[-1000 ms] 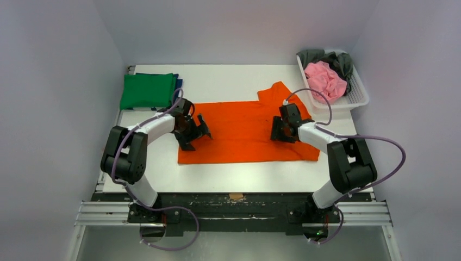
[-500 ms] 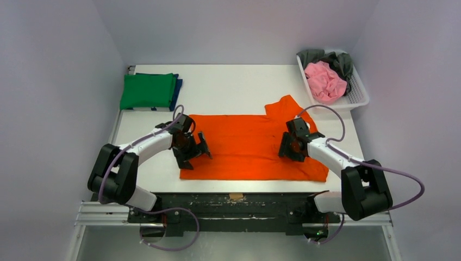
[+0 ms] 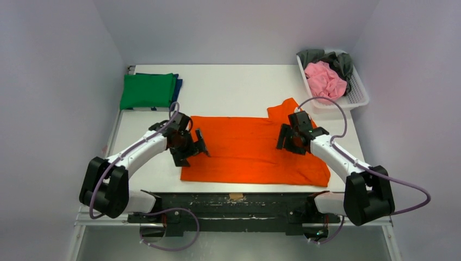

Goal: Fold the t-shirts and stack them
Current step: Grab the side of the flattened tshirt furthest away from the robot with both arms

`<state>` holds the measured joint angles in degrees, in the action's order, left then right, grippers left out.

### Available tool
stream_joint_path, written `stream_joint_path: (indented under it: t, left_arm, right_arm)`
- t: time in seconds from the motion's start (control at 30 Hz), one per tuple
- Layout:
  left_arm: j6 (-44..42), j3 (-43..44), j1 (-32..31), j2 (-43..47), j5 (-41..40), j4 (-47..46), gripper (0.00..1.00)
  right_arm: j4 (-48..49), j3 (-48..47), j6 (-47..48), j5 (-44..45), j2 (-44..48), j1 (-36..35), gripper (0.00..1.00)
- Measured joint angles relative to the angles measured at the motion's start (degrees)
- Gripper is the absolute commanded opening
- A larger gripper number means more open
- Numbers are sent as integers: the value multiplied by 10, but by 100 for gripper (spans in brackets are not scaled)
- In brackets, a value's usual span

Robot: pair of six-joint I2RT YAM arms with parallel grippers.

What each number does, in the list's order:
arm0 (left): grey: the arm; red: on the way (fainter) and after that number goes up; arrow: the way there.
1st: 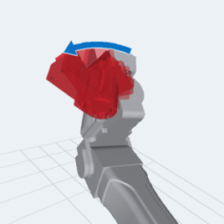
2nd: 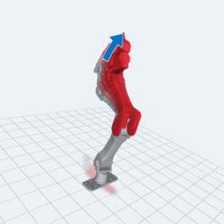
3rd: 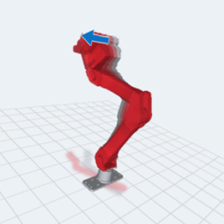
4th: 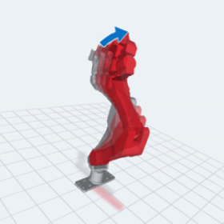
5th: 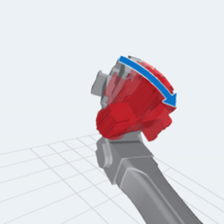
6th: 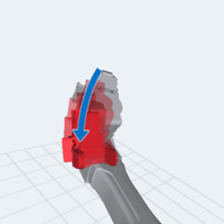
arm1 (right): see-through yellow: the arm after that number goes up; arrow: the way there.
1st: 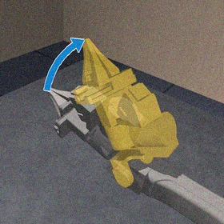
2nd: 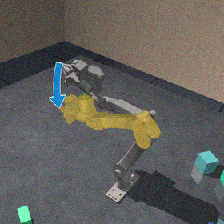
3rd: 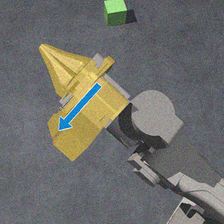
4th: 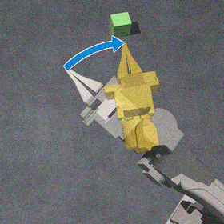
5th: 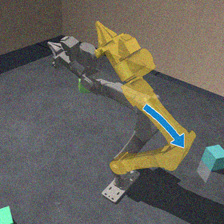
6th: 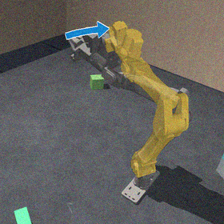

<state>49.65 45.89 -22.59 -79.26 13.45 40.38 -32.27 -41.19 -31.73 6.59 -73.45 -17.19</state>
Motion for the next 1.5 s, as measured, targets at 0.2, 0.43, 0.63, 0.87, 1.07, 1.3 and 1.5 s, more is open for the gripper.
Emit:
stream_joint_path:
  t: [0.2, 0.43, 0.63, 0.87, 1.07, 1.3, 1.5]
  left_arm:
    - [-8, 59, 1, 50, -37, 5, 100]
    - [-22, 172, 71, -82, -74, -90, 100]
    - [-58, 338, 129, -285, -98, -124, 100]
    - [-73, 461, 133, -395, -102, -119, 100]
    - [-70, 505, 137, -452, -65, -101, 100]
    - [-68, 484, 138, -442, -42, -102, 92]
    - [-73, 461, 135, -426, -38, -80, 79]
  right_arm:
    - [80, -79, 19, -18, 3, 0, 71]
    - [137, -91, 28, -46, -12, 0, 76]
    - [153, -101, 46, -64, -33, 0, 77]
    - [155, -116, 65, -77, -59, 0, 77]
    - [155, -123, 73, -78, -76, 0, 77]
    - [155, -125, 77, -76, -76, 0, 77]
    - [155, -125, 82, -68, -76, 0, 77]
